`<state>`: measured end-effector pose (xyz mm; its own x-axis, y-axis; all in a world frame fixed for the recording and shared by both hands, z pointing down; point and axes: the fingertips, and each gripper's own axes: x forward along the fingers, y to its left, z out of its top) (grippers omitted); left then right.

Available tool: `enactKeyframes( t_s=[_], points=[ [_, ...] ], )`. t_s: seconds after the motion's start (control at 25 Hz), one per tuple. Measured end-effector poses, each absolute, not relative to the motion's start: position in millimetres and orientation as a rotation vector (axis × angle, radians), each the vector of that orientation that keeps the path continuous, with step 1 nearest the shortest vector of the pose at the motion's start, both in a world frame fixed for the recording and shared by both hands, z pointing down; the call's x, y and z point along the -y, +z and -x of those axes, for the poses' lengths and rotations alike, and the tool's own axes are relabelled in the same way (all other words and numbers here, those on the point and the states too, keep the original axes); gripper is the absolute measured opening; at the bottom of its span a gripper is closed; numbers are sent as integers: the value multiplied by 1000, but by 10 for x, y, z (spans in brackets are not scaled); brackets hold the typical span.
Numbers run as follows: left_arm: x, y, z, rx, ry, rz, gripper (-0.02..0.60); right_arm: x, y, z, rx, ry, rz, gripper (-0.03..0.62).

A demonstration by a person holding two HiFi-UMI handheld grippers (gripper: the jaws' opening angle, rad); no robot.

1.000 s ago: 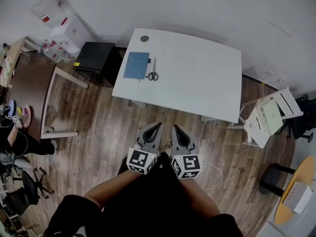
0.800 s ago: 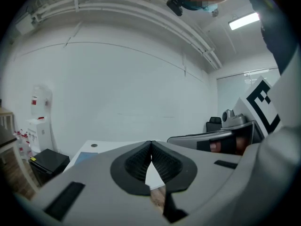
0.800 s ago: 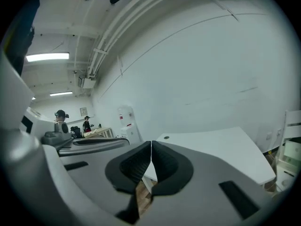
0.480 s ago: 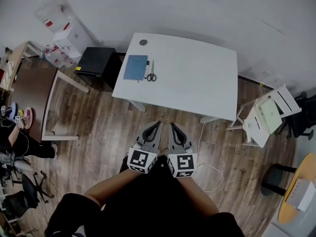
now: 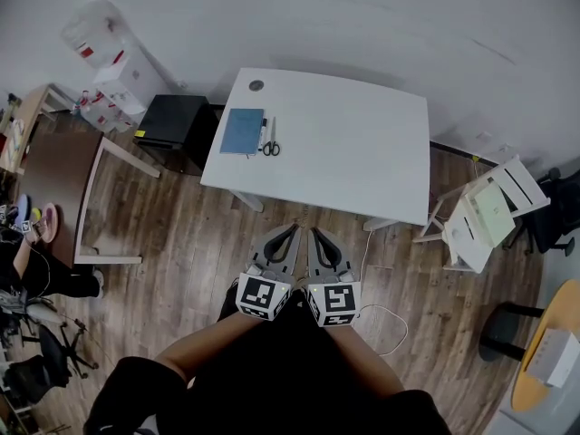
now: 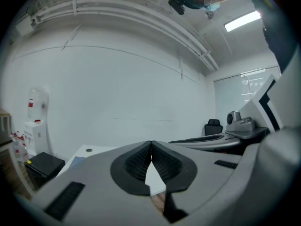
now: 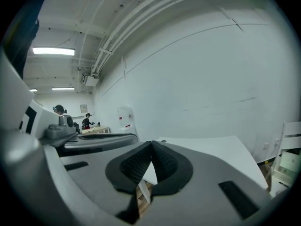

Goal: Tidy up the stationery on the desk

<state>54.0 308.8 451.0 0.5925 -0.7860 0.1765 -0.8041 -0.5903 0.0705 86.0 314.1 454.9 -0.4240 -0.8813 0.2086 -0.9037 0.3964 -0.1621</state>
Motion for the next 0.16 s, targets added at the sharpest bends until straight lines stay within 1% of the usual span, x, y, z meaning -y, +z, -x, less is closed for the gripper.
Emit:
enactKeyframes(
  t_s=[0.16],
  points=[
    [-3021,4518,-581,1349,187,-2668,14,-3095,4583,-881,2547,387,-1619,32]
  ],
)
